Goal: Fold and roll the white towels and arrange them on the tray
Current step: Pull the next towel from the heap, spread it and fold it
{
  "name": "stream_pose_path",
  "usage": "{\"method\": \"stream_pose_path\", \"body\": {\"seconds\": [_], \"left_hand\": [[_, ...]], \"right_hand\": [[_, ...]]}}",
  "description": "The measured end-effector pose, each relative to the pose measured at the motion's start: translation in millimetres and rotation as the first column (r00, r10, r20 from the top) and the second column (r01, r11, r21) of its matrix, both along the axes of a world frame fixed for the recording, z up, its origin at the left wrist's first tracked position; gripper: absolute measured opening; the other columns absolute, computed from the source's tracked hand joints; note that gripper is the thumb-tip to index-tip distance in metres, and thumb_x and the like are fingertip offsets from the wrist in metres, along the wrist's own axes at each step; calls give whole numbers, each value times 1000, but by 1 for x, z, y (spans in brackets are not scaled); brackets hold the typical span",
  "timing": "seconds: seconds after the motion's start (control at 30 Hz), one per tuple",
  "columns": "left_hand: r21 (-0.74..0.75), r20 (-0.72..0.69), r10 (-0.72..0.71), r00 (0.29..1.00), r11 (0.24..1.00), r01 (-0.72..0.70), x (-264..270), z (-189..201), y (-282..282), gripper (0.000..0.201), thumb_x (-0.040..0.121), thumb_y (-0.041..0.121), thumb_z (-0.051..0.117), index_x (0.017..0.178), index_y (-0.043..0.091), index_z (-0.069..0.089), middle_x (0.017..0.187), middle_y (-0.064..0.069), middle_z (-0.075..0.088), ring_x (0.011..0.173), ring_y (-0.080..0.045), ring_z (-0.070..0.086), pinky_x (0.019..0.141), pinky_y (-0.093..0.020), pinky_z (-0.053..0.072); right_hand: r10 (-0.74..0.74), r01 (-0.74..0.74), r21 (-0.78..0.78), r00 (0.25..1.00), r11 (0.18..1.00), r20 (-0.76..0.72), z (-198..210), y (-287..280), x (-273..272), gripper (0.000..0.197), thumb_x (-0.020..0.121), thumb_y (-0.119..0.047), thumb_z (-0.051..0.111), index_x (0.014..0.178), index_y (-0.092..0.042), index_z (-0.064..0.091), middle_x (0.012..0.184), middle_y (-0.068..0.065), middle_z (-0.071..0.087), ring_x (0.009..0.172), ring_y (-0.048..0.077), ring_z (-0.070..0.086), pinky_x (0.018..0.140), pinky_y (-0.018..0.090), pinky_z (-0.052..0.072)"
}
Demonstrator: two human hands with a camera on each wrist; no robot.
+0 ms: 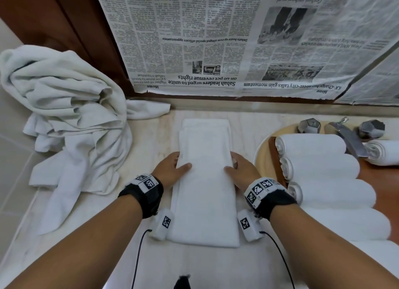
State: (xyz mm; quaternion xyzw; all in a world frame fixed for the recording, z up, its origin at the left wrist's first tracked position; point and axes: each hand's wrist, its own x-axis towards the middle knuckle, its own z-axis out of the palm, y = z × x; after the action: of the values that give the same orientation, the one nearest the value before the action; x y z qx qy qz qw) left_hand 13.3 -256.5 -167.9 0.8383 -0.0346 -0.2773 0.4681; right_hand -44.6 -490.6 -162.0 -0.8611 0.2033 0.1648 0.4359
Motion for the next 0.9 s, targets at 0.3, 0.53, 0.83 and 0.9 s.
{"method": "stream_pose_path", "body": {"seconds": [0.3, 0.53, 0.83, 0.9], "left_hand": [[213, 8, -96, 995, 973, 92, -33, -1, 12, 47, 89, 39, 69, 127, 19, 50, 120, 7, 59, 106, -15, 59, 85, -25, 43], [55, -209, -249, 945, 962, 266, -121, 1, 45, 47, 85, 38, 73, 128, 29, 56, 121, 10, 67, 105, -10, 66, 91, -36, 56], [178, 46, 121, 992, 976, -128, -77, 2, 26, 40, 86, 47, 70, 92, 9, 59, 93, -7, 67, 86, -27, 64, 75, -38, 51], [180, 105, 79, 991, 979, -97, -71, -1, 17, 35, 92, 40, 64, 106, 8, 60, 105, -7, 67, 95, -26, 63, 82, -38, 51]], "right_hand": [[125, -141, -76, 976, 987, -179, 6, 7, -25, 36, 90, -21, 57, 123, -18, 44, 96, 0, 59, 79, 13, 57, 58, 23, 41], [216, -243, -34, 911, 970, -352, 7, 20, -82, 39, 83, -49, 64, 103, -17, 55, 97, 2, 65, 79, 20, 65, 67, 33, 55], [121, -144, -259, 987, 955, -102, 7, 29, -54, 25, 92, -41, 61, 87, -19, 49, 80, -5, 53, 71, 14, 51, 55, 26, 32], [148, -176, -285, 982, 942, -116, 3, 27, -51, 19, 94, -31, 56, 84, -18, 46, 80, -3, 52, 78, 19, 52, 56, 26, 32]]}}
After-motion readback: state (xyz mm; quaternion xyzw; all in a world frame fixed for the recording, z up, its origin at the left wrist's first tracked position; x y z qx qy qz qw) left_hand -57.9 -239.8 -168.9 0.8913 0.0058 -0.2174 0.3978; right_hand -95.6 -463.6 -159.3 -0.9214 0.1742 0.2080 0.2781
